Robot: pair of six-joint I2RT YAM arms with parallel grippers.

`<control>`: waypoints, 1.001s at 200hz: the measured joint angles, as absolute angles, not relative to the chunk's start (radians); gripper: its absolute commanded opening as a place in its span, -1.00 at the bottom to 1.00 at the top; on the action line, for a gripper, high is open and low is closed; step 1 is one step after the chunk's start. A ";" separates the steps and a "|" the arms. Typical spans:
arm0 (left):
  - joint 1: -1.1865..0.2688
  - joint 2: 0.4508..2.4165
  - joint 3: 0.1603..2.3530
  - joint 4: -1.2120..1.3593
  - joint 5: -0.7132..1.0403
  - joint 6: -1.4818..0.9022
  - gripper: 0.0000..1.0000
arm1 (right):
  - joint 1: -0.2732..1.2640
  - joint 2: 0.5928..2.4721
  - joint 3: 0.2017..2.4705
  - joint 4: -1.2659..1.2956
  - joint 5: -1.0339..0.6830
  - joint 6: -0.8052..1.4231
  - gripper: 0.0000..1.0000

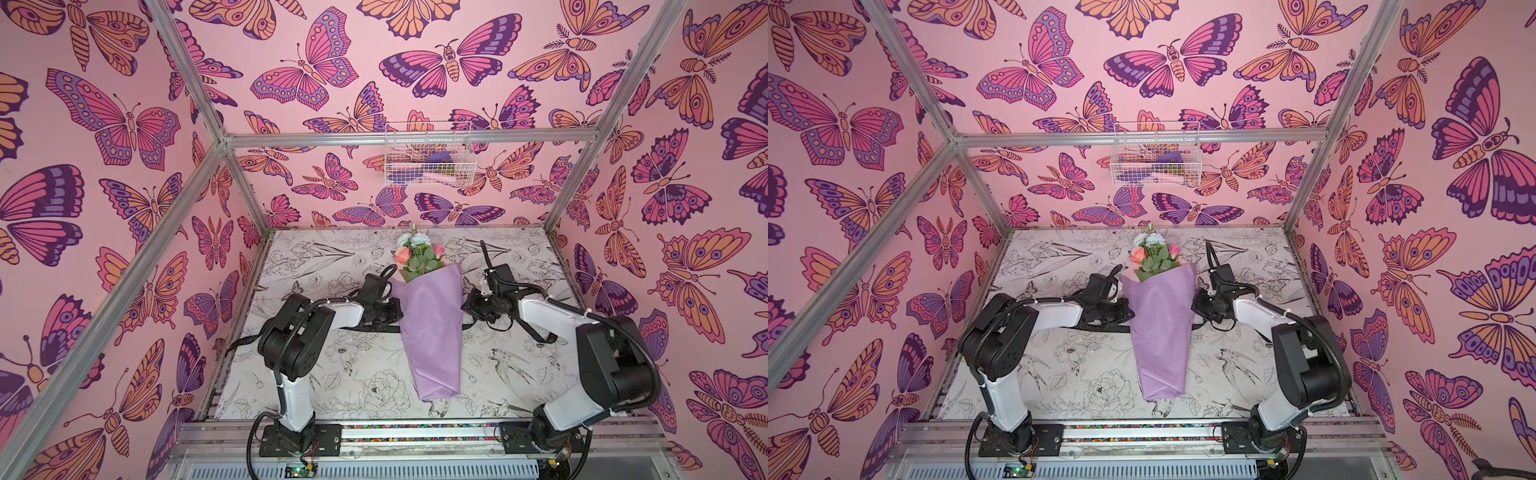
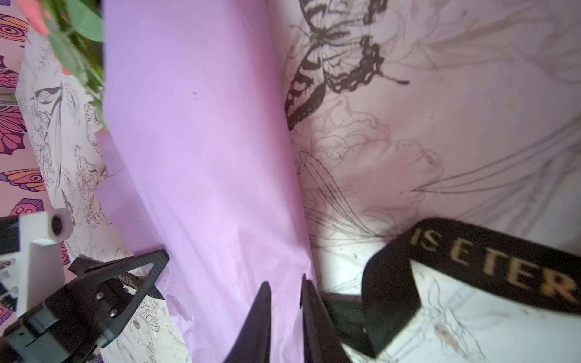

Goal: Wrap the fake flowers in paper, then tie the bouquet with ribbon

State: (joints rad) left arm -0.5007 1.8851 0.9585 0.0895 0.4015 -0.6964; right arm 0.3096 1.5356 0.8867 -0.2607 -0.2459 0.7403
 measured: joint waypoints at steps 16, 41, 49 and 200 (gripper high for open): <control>-0.501 1.885 0.958 0.090 0.405 -0.702 -0.96 | 0.389 1.485 0.913 -0.313 -0.192 0.720 -0.62; -0.501 1.881 0.957 0.086 0.412 -0.716 -0.95 | 0.549 1.482 0.978 -0.364 -0.121 0.699 -0.63; -0.502 1.877 0.954 0.081 0.412 -0.720 -0.94 | 0.593 1.490 0.991 -0.371 -0.104 0.698 -0.64; -0.430 1.520 0.827 -0.036 0.355 -0.770 0.22 | 0.747 1.824 1.069 -0.299 -0.060 0.788 -0.72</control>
State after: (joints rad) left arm -0.4301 1.5200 0.8272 -0.0357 0.3546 -0.7700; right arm 0.7471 1.8236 1.0687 -0.2985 -0.0597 0.7879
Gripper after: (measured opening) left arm 0.585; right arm 0.140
